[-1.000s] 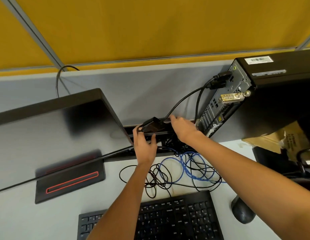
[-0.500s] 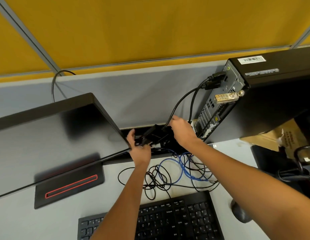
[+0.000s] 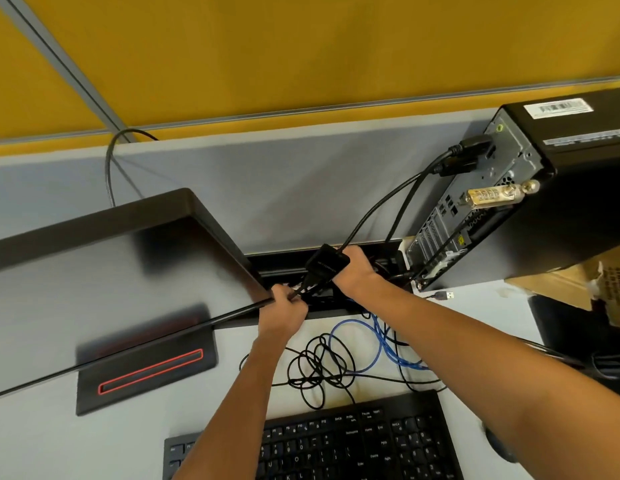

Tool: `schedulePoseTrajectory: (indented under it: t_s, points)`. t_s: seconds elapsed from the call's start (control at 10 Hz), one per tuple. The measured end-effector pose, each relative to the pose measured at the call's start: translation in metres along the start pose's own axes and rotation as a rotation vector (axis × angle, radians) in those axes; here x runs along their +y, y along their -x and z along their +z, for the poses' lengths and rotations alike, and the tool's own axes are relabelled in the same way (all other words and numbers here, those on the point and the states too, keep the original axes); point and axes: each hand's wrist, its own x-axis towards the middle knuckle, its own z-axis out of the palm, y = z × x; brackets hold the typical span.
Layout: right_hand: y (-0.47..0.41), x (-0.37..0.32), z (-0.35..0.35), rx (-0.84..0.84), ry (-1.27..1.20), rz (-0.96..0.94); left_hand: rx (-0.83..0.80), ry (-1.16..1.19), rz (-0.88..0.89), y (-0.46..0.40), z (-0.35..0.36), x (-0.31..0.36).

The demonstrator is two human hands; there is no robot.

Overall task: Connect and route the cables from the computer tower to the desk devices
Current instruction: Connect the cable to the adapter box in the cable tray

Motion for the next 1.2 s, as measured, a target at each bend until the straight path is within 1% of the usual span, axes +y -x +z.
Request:
schedulePoseTrajectory:
  t_s: [0.1, 0.2, 0.3, 0.4, 0.5, 0.6, 0.7, 0.8, 0.9, 1.0, 1.1, 1.2]
  points:
    - [0.009, -0.01, 0.0, -0.04, -0.104, 0.048, 0.085, -0.089, 0.026, -0.009, 0.002, 0.013]
    - [-0.002, -0.002, 0.014, -0.119, 0.134, -0.128, 0.082, -0.152, 0.011, -0.021, 0.003, 0.025]
    - [0.013, 0.01, 0.014, -0.047, 0.015, -0.048, 0.072, -0.165, 0.008, -0.026, 0.005, 0.031]
    - [0.042, 0.035, 0.015, 0.11, -0.071, -0.018, 0.064, -0.053, -0.034, -0.024, 0.005, 0.031]
    - [0.061, 0.056, 0.022, 0.255, -0.132, 0.172, 0.051, 0.061, -0.038, -0.021, -0.002, 0.031]
    - [0.055, 0.058, 0.015, 0.221, -0.094, 0.261, 0.013, 0.077, 0.012, -0.02, -0.007, 0.026]
    - [0.039, 0.053, 0.003, 0.185, -0.071, 0.278, -0.013, 0.092, 0.053, -0.022, -0.006, 0.016]
    - [0.03, 0.059, -0.007, 0.15, -0.053, 0.271, 0.079, 0.117, 0.083, -0.021, -0.002, 0.005]
    - [0.032, 0.065, -0.001, 0.111, -0.068, 0.179, 0.134, 0.174, 0.083, -0.013, -0.006, 0.007]
    - [0.035, 0.064, 0.007, 0.108, -0.094, 0.166, 0.055, 0.067, 0.074, -0.008, -0.011, 0.012]
    - [0.024, 0.067, -0.002, -0.012, -0.13, 0.215, -0.065, 0.006, 0.046, -0.001, -0.019, 0.015]
    - [0.01, 0.072, -0.009, -0.133, -0.131, 0.231, -0.093, 0.035, 0.056, 0.002, -0.021, 0.017]
